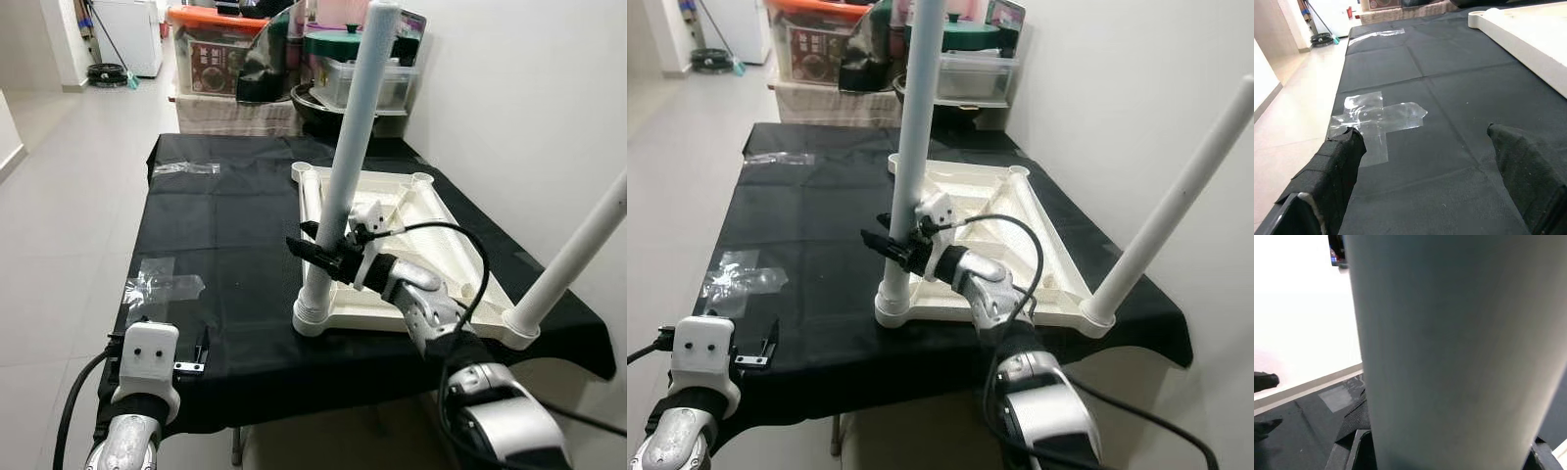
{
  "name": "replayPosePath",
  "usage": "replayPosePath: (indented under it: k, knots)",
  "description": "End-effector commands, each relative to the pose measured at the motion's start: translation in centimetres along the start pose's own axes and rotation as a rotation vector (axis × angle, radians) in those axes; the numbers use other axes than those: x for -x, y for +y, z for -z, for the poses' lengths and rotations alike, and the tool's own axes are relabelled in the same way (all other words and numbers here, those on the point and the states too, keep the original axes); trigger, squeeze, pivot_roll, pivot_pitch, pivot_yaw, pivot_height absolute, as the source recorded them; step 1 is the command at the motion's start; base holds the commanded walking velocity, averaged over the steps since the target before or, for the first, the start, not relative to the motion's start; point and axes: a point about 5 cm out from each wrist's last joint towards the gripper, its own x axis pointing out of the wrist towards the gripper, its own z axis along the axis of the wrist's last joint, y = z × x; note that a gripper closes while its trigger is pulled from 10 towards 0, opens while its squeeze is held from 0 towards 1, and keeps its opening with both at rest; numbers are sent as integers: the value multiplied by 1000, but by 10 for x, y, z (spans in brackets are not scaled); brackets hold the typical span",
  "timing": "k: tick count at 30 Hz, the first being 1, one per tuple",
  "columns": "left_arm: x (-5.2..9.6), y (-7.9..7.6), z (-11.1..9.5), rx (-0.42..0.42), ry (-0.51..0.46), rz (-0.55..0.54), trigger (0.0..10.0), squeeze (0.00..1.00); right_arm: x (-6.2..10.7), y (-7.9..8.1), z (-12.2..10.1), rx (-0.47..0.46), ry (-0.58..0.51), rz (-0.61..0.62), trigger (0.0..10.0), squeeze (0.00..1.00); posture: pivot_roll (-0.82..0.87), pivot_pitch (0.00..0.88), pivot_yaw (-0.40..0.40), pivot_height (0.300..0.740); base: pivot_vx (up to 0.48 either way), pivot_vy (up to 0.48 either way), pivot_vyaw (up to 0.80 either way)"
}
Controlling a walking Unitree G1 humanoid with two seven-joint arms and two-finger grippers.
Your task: Building children table
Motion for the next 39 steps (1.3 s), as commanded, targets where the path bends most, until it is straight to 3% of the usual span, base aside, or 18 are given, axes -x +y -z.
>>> replayPosePath:
  k: [1, 6, 10, 11, 15, 21, 24, 25, 26, 29, 37, 39]
  knots:
    - [-2, -1, 1, -2, -4, 6, 10000, 0, 4, 8, 31, -39, 152, 1, 10000, 0, 118, 0, -108, 740, 0, 0, 0]
    - [-2, -1, 1, 1, -3, 3, 10000, 0, 0, 9, 33, -42, 182, 49, 10000, 0, 116, 0, -108, 740, 0, 0, 0]
    - [-2, -2, 1, 2, -3, 3, 10000, 0, 0, -7, 41, -33, 312, 335, 10000, 0, 118, 0, -112, 740, 0, 0, 0]
    - [-2, 0, 2, 0, -2, -1, 10000, 0, 6, -17, 44, -58, 356, 545, 10000, 0, 116, 0, -114, 740, 0, 0, 0]
    - [-2, 1, 3, -1, -2, -4, 10000, 0, 11, -20, 47, -111, 378, 669, 10000, 0, 115, 0, -115, 740, 0, 0, 0]
    - [-3, -1, 3, 1, -3, -5, 10000, 0, 7, 0, 54, -213, 353, 754, 10000, 0, 110, 0, -117, 740, 0, 0, 0]
    - [-3, -1, 3, 2, -3, -5, 10000, 0, 8, 1, 55, -217, 353, 774, 10000, 0, 110, 0, -117, 740, 0, 0, 0]
    - [-4, -1, 3, 2, -4, -6, 10000, 0, 10, 1, 57, -250, 346, 832, 10000, 0, 108, 0, -117, 740, 0, 0, 0]
    - [-4, 0, 3, 0, -6, -10, 10000, 0, 18, -4, 59, -296, 316, 989, 10000, 0, 112, 0, -118, 740, 0, 0, 0]
    - [-4, 2, 3, -3, -7, -13, 10000, 0, 25, -7, 53, -281, 258, 1126, 10000, 0, 113, 0, -116, 740, 0, 0, 0]
    - [-4, 4, 3, -7, -8, -14, 10000, 0, 32, -6, 40, -272, 159, 1228, 10000, 0, 115, 0, -113, 740, 0, 0, 0]
    - [-4, 4, 3, -9, -8, -15, 10000, 0, 29, -1, 35, -249, 136, 1201, 10000, 0, 115, 0, -111, 740, 0, 0, 0]
